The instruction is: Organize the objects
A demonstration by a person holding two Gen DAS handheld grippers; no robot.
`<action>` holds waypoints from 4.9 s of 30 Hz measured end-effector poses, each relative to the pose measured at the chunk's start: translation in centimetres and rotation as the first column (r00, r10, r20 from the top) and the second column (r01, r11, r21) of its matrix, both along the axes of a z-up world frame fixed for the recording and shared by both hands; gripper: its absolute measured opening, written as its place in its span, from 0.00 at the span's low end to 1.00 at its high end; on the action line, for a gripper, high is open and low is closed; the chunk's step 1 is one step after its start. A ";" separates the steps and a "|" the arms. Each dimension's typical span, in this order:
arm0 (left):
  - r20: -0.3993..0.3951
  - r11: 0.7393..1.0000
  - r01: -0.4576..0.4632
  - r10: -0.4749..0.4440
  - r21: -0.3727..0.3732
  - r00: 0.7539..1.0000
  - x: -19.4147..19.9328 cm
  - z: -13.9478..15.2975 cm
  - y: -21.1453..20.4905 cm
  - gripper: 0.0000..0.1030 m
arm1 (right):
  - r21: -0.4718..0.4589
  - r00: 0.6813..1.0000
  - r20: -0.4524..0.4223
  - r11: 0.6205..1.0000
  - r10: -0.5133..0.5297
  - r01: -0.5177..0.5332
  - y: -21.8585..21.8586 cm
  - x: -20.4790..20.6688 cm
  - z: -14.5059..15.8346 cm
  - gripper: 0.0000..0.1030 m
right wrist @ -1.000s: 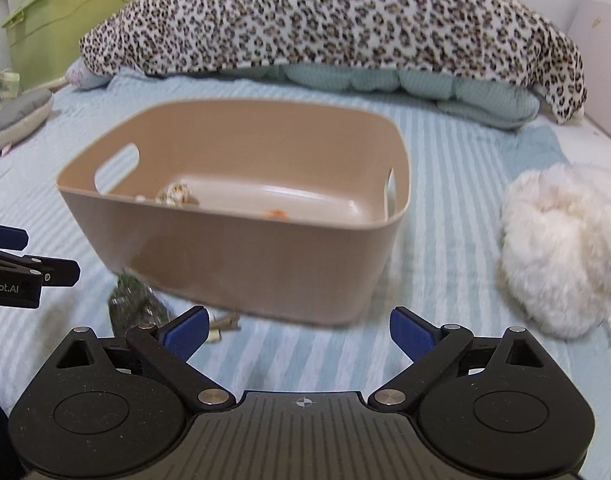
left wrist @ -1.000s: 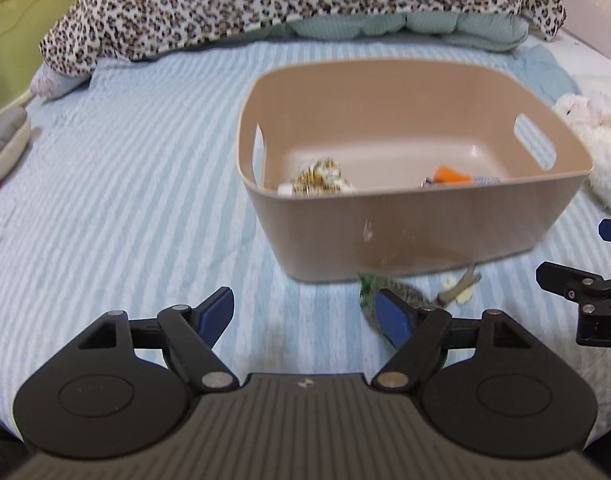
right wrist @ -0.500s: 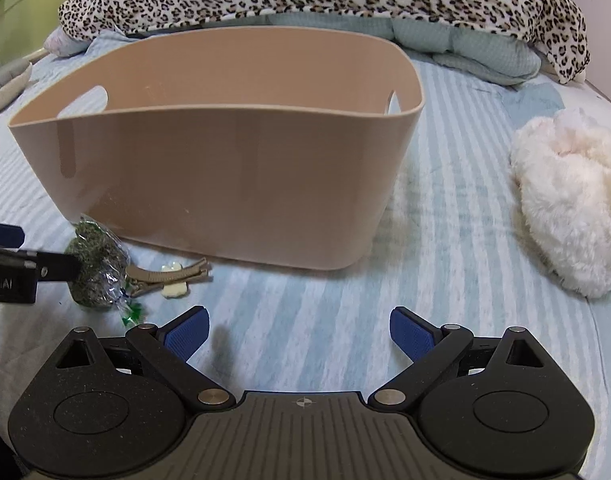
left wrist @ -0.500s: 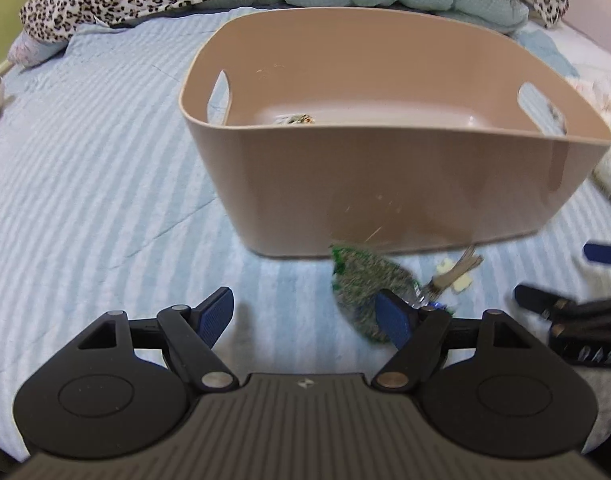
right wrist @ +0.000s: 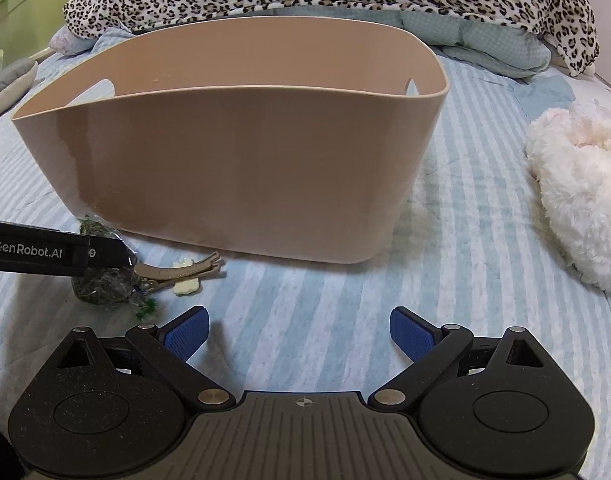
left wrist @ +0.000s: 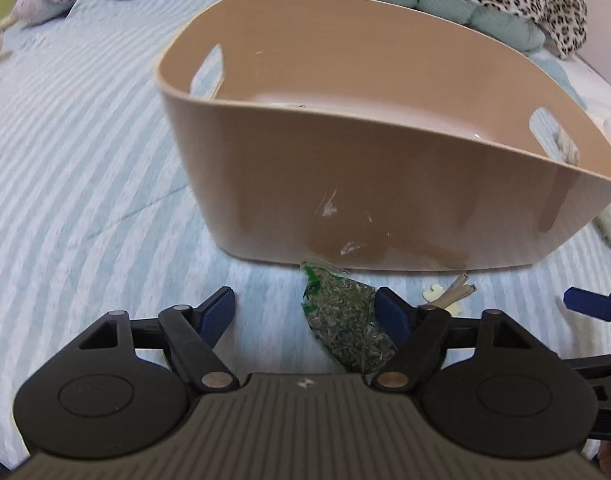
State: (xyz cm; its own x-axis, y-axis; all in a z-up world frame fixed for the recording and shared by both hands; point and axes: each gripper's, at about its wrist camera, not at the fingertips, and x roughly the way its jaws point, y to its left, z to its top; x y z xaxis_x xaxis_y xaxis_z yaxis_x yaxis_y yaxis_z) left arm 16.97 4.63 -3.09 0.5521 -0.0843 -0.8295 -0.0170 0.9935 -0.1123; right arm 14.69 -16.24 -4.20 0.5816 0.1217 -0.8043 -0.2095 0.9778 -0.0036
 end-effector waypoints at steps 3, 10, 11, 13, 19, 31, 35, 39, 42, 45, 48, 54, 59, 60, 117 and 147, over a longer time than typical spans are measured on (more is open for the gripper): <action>-0.003 1.000 0.018 -0.018 0.004 1.000 -0.2 0.5 0.5 0.39 | 0.013 1.000 0.003 1.000 0.005 -0.005 0.3 -0.1 0.1 0.97; -0.011 0.998 0.037 -0.037 0.057 0.999 -0.6 1.3 1.6 0.36 | 0.041 1.000 -0.005 0.999 0.030 -0.029 1.6 0.1 0.0 0.97; -0.013 0.998 0.028 -0.027 0.053 1.000 -0.6 1.2 1.9 0.36 | 0.046 0.999 -0.006 0.998 0.032 -0.032 1.9 0.2 0.0 0.97; -0.018 0.999 0.012 -0.011 0.036 1.000 -0.7 0.9 2.4 0.36 | 0.061 0.999 -0.006 0.997 0.036 -0.036 2.6 0.4 0.0 0.98; -0.012 0.999 0.016 -0.015 0.029 1.000 -0.7 0.8 2.8 0.36 | 0.072 0.999 -0.013 0.997 0.042 -0.041 4.6 1.5 -1.5 0.98; -0.004 0.999 0.031 -0.031 0.013 1.000 -0.6 0.6 3.0 0.35 | 0.025 0.998 0.048 0.999 0.043 -0.044 5.8 1.5 -2.7 0.66; 0.000 0.999 0.043 -0.043 0.017 0.999 -0.9 1.0 2.8 0.33 | 0.020 0.996 0.059 0.998 0.062 -0.063 5.9 0.9 -2.2 0.52; 0.002 0.998 0.053 -0.053 0.020 0.999 -1.3 1.2 2.9 0.32 | 0.032 0.997 0.054 0.998 0.058 -0.060 5.5 0.8 -1.5 0.52; 0.003 0.998 0.054 -0.054 0.015 0.999 -1.7 1.4 2.9 0.32 | 0.033 0.997 0.056 0.998 0.058 -0.060 5.5 0.6 -1.1 0.52; 0.008 0.998 0.068 -0.068 0.008 0.998 -1.9 1.9 2.5 0.31 | 0.040 0.997 0.056 0.997 0.058 -0.060 5.3 0.2 -0.6 0.52; 0.013 0.997 0.079 -0.079 0.005 0.997 -2.7 2.3 2.2 0.31 | 0.049 0.996 0.065 0.997 0.055 -0.058 5.0 -0.4 0.3 0.52; 0.045 0.996 0.092 -0.092 0.001 0.995 -4.4 3.8 1.8 0.31 | 0.072 0.992 0.110 0.995 0.057 -0.065 3.8 -2.1 3.0 0.52; 0.103 0.994 0.108 -0.108 0.005 0.989 -5.9 6.3 1.7 0.31 | 0.076 0.984 0.169 0.994 0.059 -0.072 2.8 -3.4 5.6 0.52; 0.116 0.994 0.110 -0.110 0.005 0.987 -6.1 7.0 1.7 0.31 | 0.077 0.982 0.181 0.994 0.059 -0.074 2.6 -3.5 6.1 0.52; 0.186 0.986 0.004 -0.036 0.167 0.982 4.2 9.5 -2.3 0.76 | 0.019 0.977 0.214 1.000 -0.011 0.007 0.3 5.8 10.6 0.89; 0.214 0.990 0.018 -0.049 0.143 0.976 -9.1 12.5 -2.3 0.80 | 0.042 0.969 0.244 0.999 -0.029 0.019 -0.7 -7.3 14.1 0.98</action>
